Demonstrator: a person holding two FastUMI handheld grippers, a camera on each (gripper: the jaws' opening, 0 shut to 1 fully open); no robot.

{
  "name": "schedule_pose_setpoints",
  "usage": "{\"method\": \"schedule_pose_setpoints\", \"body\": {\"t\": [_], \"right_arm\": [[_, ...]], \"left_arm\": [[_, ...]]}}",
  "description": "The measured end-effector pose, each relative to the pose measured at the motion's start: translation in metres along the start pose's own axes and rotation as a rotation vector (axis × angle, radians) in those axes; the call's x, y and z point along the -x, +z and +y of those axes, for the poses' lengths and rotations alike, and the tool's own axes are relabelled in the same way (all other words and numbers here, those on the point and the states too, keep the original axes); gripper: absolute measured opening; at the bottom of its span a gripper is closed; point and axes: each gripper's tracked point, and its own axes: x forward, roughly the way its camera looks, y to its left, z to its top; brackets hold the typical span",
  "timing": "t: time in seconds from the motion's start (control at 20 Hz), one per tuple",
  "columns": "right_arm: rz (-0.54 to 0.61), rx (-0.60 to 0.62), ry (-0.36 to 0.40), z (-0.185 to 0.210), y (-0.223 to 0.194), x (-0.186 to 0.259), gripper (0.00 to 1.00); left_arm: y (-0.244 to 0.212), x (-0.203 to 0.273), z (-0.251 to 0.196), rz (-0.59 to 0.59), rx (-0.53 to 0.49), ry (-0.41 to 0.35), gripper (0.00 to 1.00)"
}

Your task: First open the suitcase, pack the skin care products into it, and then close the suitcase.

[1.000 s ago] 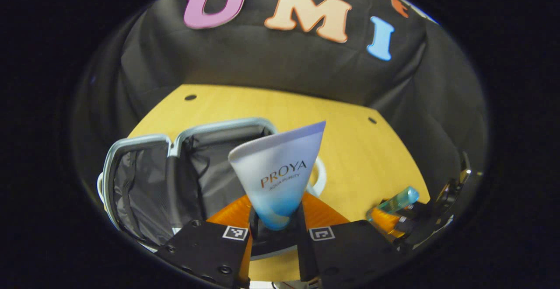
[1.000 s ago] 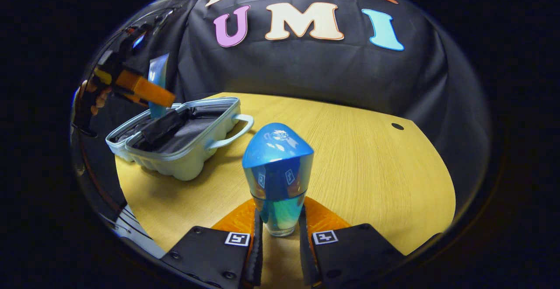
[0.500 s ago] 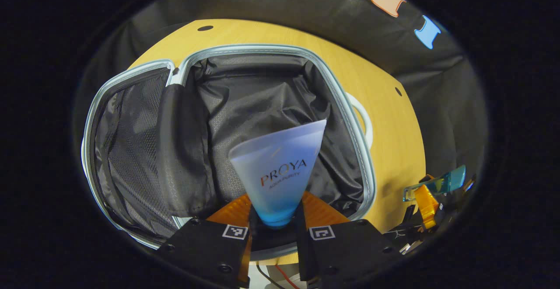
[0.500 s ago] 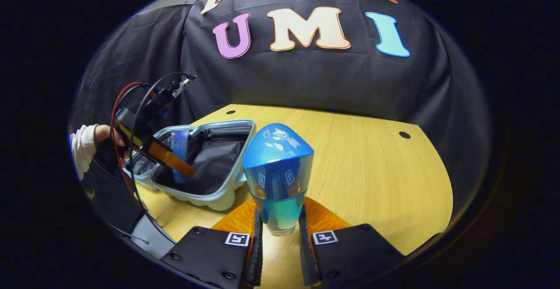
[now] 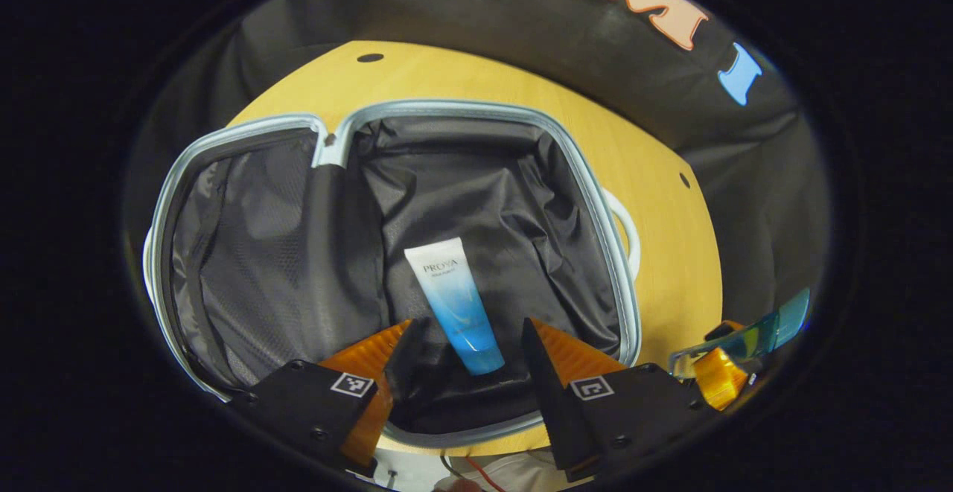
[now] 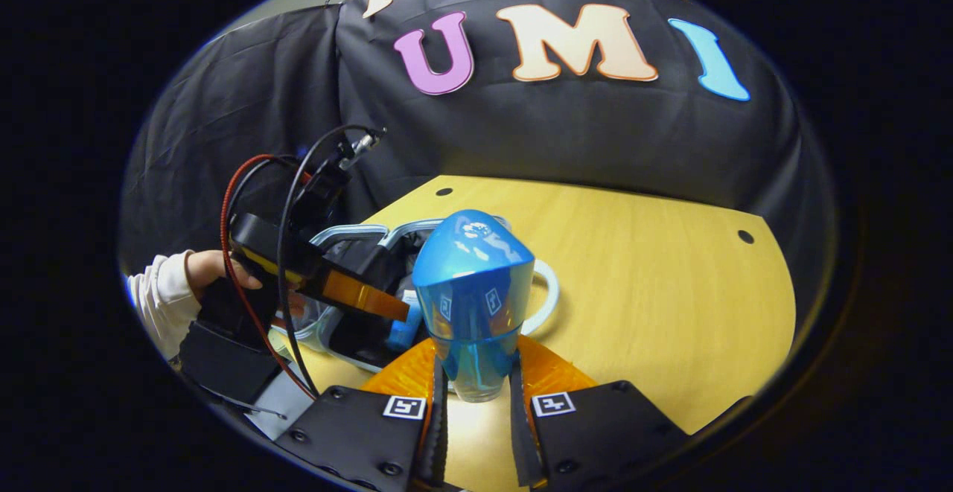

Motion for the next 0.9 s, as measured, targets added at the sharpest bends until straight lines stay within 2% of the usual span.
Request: {"method": "schedule_pose_setpoints", "body": {"t": [0.05, 0.1, 0.15, 0.2, 0.4, 0.45, 0.5, 0.6, 0.65, 0.75, 0.9], "right_arm": [[0.015, 0.004, 0.015, 0.007, -0.001, -0.009, 0.37], [0.028, 0.012, 0.027, 0.014, -0.003, -0.017, 0.37], [0.045, 0.018, 0.033, 0.018, -0.007, -0.025, 0.37], [0.059, 0.019, 0.04, 0.023, -0.009, -0.032, 0.37], [0.105, -0.003, 0.058, 0.036, -0.018, -0.059, 0.37], [0.123, -0.005, 0.055, 0.036, -0.021, -0.067, 0.34], [0.145, -0.003, 0.051, 0.036, -0.026, -0.076, 0.37], [0.204, 0.011, 0.049, 0.038, -0.04, -0.087, 0.34], [0.228, 0.024, 0.045, 0.038, -0.046, -0.093, 0.37], [0.268, 0.04, 0.039, 0.038, -0.059, -0.099, 0.37], [0.272, 0.038, 0.032, 0.041, -0.061, -0.105, 0.37]], "left_arm": [[0.005, 0.008, 0.005, -0.034, 0.006, 0.002, 0.87], [0.012, 0.016, 0.008, -0.069, 0.014, -0.002, 0.97], [0.015, 0.022, 0.014, -0.094, 0.019, 0.006, 1.0], [0.018, 0.033, 0.021, -0.111, 0.026, 0.012, 0.96], [0.034, 0.082, 0.041, -0.205, 0.086, 0.008, 0.96], [0.036, 0.093, 0.048, -0.231, 0.104, 0.016, 0.96], [0.039, 0.106, 0.058, -0.257, 0.122, 0.025, 0.96], [0.04, 0.128, 0.08, -0.295, 0.169, 0.05, 0.96], [0.038, 0.137, 0.091, -0.311, 0.197, 0.065, 0.96], [0.035, 0.154, 0.12, -0.346, 0.251, 0.111, 0.96], [0.026, 0.171, 0.17, -0.387, 0.34, 0.193, 0.96]]}}
